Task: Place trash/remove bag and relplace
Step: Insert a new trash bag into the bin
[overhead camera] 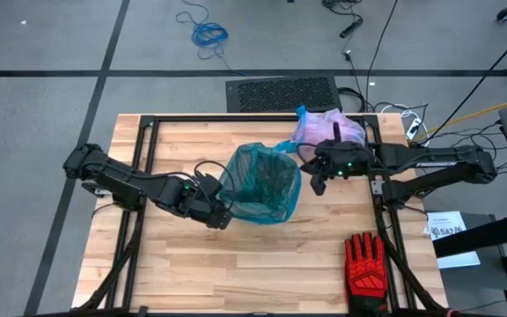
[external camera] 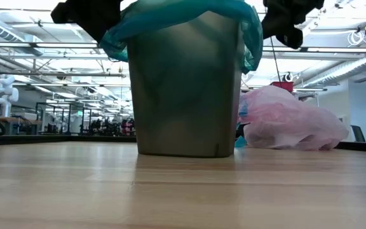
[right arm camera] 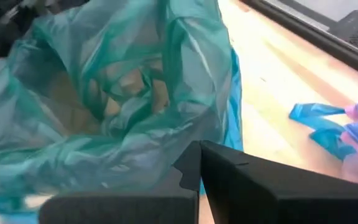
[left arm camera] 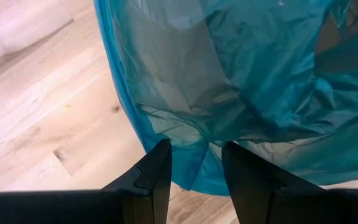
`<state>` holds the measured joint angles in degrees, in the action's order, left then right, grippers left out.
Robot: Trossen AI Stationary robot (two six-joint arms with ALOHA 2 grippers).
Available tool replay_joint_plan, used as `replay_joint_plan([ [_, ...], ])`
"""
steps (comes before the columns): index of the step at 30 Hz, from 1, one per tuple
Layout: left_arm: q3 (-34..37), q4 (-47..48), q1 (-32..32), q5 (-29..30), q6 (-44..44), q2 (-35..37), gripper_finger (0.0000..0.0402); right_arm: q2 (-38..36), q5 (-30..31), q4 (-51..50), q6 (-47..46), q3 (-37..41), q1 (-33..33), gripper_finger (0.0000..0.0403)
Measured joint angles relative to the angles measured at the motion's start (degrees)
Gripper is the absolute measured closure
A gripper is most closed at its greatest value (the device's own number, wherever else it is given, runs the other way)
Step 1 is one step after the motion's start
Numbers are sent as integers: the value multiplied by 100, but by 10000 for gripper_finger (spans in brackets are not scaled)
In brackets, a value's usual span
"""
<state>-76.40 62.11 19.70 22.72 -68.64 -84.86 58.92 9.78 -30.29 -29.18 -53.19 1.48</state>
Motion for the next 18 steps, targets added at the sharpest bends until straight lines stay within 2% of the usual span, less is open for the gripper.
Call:
replay_joint_plan([
  [3,0,13,-1,1,48,0,265,90,115,20,-21,11,12,403],
  [11,0,57,-8,4,50,0,265,876,74,25,-171,37,-92,403],
  [18,0,166,-13,232,4,0,265,1265,68,25,-639,549,-346,403],
])
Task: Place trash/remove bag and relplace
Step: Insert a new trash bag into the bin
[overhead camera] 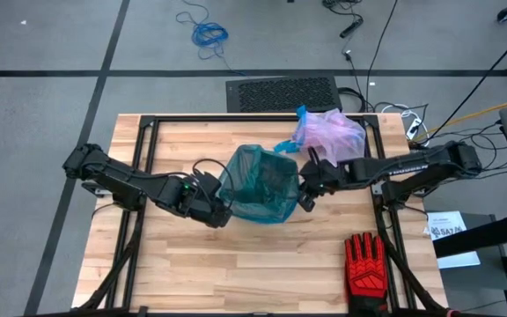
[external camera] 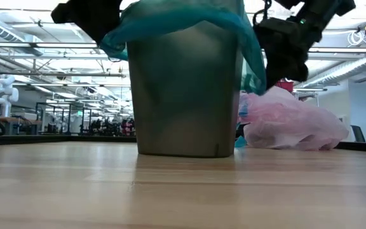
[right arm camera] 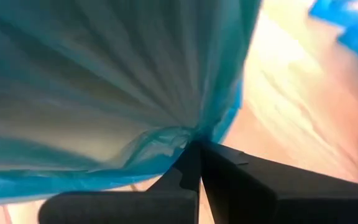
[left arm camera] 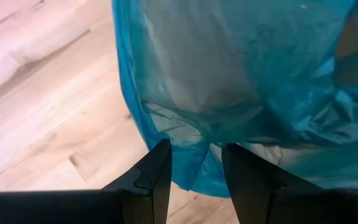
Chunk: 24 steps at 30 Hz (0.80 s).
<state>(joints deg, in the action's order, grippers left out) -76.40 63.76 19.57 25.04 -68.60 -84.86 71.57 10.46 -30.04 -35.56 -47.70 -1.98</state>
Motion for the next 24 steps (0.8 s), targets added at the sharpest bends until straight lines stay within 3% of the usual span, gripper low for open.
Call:
replay_joint_plan([
  [11,186,-136,87,192,-8,-74,265,-647,-2,-17,-298,177,-113,403],
  [24,852,-1683,292,199,-301,-74,266,-921,-2,-363,-284,173,-113,403],
])
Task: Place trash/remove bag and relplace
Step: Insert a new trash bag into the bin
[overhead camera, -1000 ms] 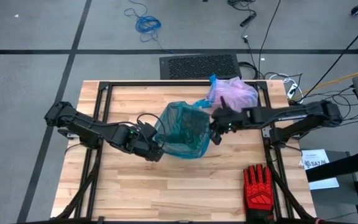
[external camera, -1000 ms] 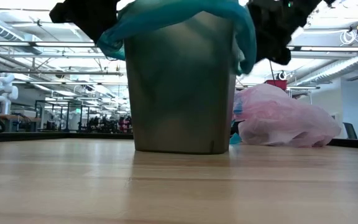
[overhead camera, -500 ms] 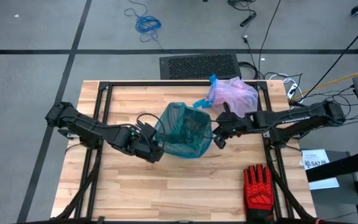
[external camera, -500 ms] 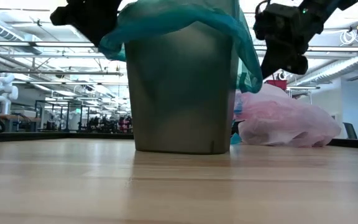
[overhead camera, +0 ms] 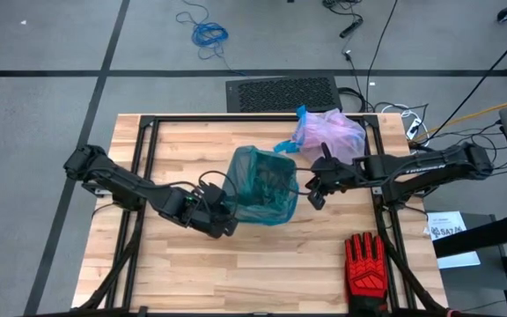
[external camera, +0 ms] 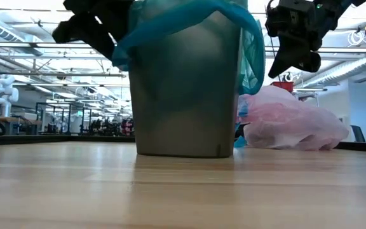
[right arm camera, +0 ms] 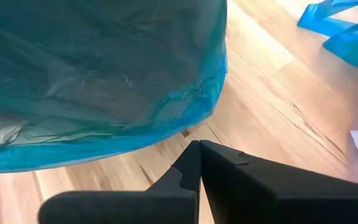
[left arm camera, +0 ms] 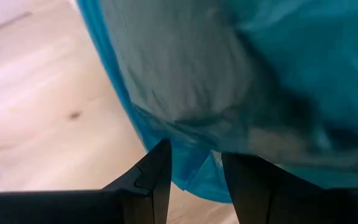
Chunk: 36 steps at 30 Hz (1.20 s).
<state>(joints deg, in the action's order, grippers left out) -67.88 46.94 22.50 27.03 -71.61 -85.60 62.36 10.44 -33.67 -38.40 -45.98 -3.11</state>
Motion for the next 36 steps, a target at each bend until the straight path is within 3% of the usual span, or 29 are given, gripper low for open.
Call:
replay_joint_plan([
  [6,97,-458,121,-3,-2,-2,266,-183,2,-17,27,-2,0,403],
  [17,-537,-352,574,2,558,331,266,-510,2,-146,21,-2,0,403],
  [24,-755,188,766,137,599,833,266,-602,2,-143,21,-4,0,403],
  [30,-743,985,812,181,199,724,266,-602,2,-135,23,-4,0,403],
  [36,-652,964,846,1084,-30,656,267,-601,21,-78,10,-4,0,403],
])
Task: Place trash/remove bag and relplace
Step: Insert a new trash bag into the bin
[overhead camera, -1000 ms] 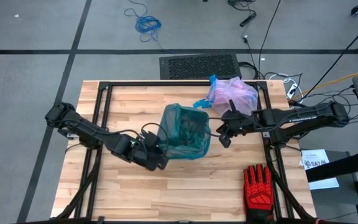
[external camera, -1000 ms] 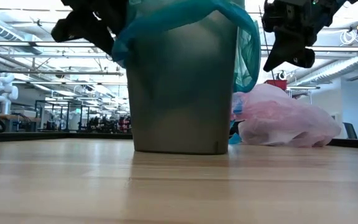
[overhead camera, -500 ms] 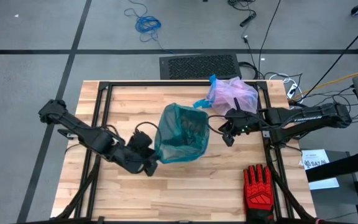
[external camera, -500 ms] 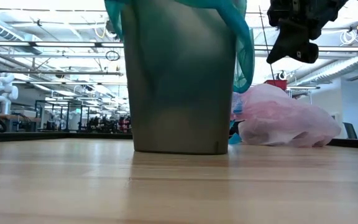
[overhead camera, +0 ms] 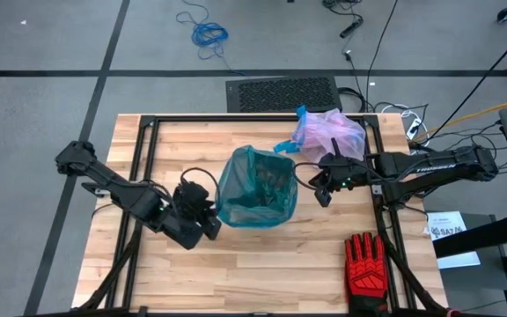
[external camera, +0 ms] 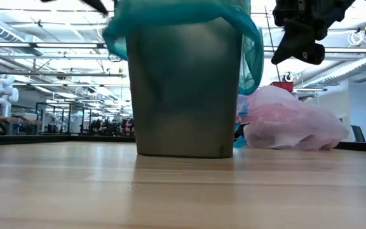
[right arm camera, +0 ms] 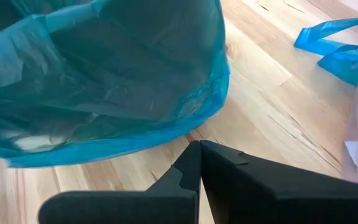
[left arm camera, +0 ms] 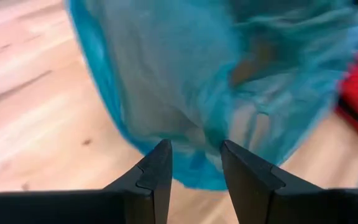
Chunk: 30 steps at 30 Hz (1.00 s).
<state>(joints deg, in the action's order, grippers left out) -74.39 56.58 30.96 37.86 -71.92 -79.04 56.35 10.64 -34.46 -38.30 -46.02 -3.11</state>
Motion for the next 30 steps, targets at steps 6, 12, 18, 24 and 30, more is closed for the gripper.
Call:
replay_joint_plan([
  [6,736,-348,30,51,-966,-83,308,1,34,-2,2,-2,2,403],
  [12,1073,-674,273,14,-1503,-83,375,1,34,-4,11,-2,2,403],
  [18,882,-647,571,114,-1777,199,398,1,33,-4,9,-2,2,403],
  [24,708,502,282,1806,-2316,1046,400,1,32,-4,22,-2,2,403],
  [30,1392,409,-296,1620,-2754,1476,401,1,32,-5,87,-2,2,403],
])
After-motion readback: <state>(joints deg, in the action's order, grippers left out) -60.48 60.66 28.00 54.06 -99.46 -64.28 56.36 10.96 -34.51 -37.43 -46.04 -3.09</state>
